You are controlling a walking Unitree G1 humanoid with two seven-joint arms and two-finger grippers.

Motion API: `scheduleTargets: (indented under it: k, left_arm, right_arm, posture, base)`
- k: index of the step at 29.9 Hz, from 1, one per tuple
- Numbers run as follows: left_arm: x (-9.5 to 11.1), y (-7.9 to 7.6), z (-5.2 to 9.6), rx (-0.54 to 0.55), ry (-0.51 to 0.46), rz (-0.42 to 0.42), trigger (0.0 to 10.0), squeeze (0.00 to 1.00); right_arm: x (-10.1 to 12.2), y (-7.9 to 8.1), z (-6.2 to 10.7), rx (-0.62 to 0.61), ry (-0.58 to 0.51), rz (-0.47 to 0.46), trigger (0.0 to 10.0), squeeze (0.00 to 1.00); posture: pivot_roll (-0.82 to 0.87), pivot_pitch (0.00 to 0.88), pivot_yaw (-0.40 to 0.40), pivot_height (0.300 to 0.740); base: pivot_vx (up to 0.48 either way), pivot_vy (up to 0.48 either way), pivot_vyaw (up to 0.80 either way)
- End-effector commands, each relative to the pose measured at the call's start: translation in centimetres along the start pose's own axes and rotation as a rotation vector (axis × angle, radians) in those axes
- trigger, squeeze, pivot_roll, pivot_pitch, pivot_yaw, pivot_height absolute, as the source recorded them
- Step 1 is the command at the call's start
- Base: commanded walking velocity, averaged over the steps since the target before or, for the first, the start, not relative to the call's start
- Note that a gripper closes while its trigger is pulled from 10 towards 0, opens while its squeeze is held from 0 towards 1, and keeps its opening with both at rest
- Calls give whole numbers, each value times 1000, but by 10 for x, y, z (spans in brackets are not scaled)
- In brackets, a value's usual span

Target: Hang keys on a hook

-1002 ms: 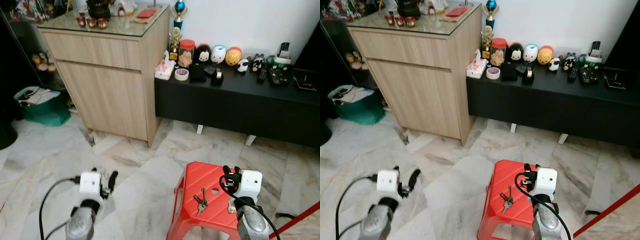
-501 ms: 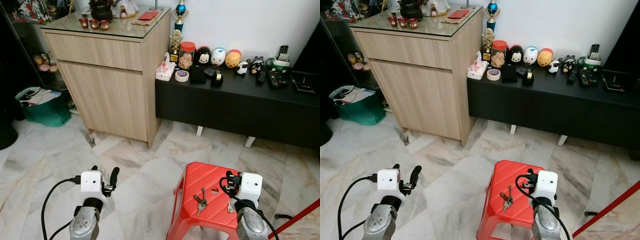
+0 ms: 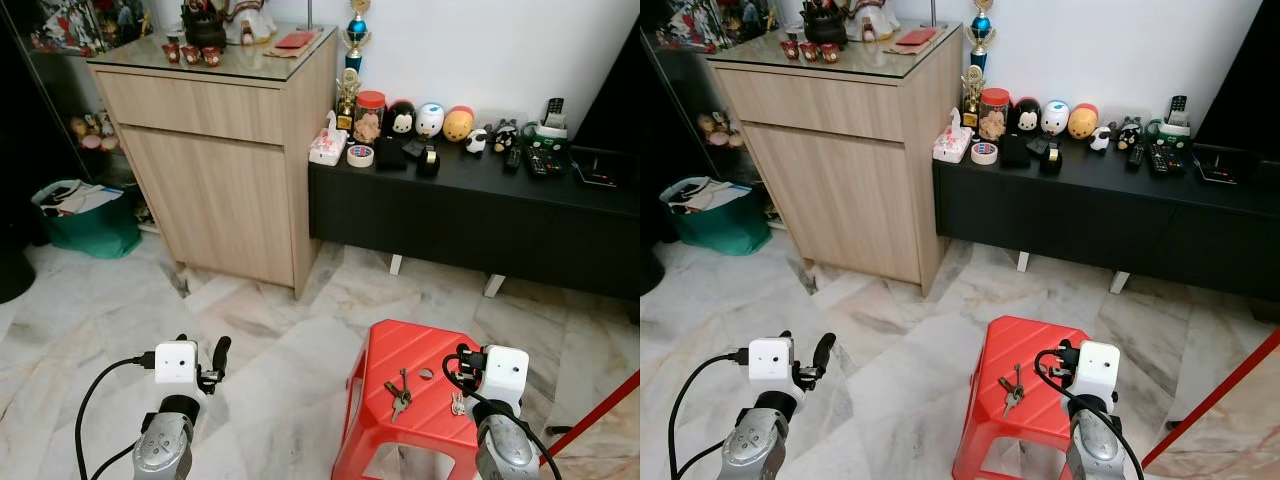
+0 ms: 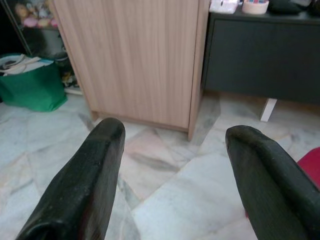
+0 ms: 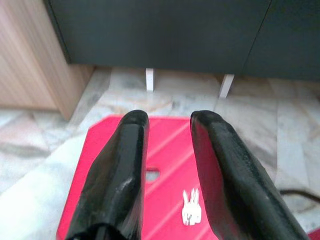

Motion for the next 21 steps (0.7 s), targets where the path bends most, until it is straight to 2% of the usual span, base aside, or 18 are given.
scheduleTargets:
  k: [1, 4, 21]
  left_arm:
    - [-2, 3, 0, 13, 12, 15, 10000, 0]
    - [-2, 3, 0, 13, 11, 17, 10000, 0]
    - [-3, 10, -1, 23, 22, 23, 10000, 0]
  right_arm:
    - [-2, -3, -2, -12, 19, -9, 10000, 0]
    - [-1, -2, -2, -8, 13, -12, 10000, 0]
    - [-1, -1, -4, 6, 9, -27, 10000, 0]
  posture:
    - [48, 0, -18, 665]
    - [50, 0, -18, 645]
    - [55, 0, -18, 645]
  base:
    - [0, 0, 0]
    - [0, 0, 0]
    - [0, 0, 0]
Point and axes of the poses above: a point about 5 cm out from each wrist's last joint towards the gripper, its own z axis pointing back from the gripper into the wrist, its own x axis along the axis of the wrist's last joint, y = z × x, the point moved 6 cm from there along -z, pointing out of the wrist towards the gripper, and after that the axes turned 9 degrees about z, right-handed, at the moved point
